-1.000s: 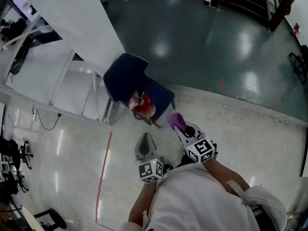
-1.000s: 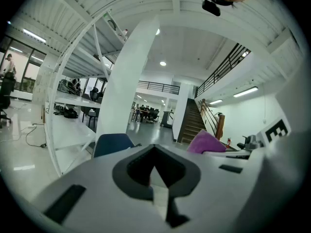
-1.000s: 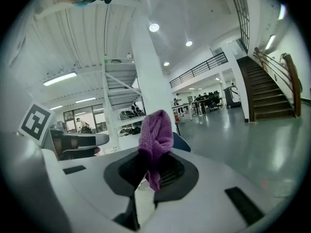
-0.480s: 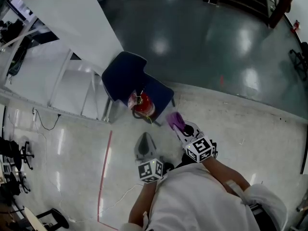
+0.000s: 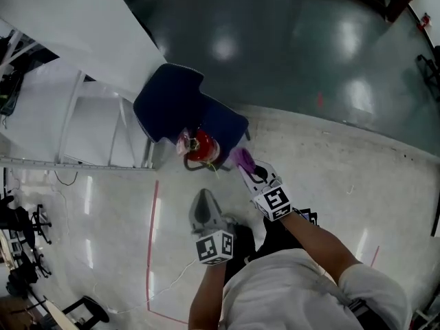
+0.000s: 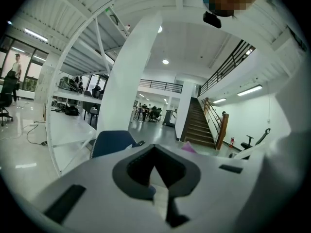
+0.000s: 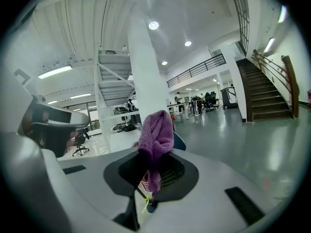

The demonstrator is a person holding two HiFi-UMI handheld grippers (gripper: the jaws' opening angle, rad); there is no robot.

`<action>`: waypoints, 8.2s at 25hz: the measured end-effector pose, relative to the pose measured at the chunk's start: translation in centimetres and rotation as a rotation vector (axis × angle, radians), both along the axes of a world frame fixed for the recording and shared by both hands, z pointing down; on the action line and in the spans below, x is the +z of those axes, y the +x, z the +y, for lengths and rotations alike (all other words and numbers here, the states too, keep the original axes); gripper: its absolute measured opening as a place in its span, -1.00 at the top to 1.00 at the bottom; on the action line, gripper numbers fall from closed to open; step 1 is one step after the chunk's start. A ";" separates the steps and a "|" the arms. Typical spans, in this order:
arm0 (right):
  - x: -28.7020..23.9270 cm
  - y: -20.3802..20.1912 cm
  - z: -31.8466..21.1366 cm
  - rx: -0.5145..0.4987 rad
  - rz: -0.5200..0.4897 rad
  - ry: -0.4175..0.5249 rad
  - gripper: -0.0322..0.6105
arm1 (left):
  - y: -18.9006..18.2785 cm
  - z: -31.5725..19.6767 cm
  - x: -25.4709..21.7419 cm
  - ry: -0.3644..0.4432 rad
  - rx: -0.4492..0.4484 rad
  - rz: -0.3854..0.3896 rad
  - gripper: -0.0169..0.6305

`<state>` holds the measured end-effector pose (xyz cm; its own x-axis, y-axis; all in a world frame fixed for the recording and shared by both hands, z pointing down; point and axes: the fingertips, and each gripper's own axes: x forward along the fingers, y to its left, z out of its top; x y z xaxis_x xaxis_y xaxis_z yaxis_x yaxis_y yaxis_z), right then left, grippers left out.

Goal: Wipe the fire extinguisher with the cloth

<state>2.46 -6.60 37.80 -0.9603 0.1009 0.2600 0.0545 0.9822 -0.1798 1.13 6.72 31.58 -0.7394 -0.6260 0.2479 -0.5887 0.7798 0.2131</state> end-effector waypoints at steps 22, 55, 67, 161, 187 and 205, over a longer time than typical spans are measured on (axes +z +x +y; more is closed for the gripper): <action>17.0 -11.4 4.4 -0.173 0.102 0.256 0.74 | -2.9 -0.3 6.9 0.011 0.021 0.082 0.93; 42.9 -12.5 3.0 -0.279 0.296 0.067 0.74 | -2.0 -1.5 17.9 0.034 0.034 0.088 0.93; 25.9 -6.0 -0.6 -0.052 0.216 -0.010 0.74 | -2.2 -0.6 10.8 -0.017 0.084 0.022 0.93; 8.1 -7.8 11.8 0.466 -0.074 -0.015 0.74 | -8.6 6.1 5.3 0.042 0.754 -0.071 0.93; 40.1 -6.9 12.8 1.052 0.199 -0.289 0.74 | -10.6 4.1 15.5 0.056 1.376 -0.065 0.93; 40.2 -10.3 12.6 0.859 0.122 -0.320 0.74 | -13.8 6.6 18.0 0.001 1.268 0.039 0.93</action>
<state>-7.80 6.02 78.04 -0.7068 -0.5483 0.4470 -0.7065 0.5793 -0.4065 -12.71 13.27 49.56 0.3843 -0.8873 0.2550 -0.9131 -0.3245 0.2471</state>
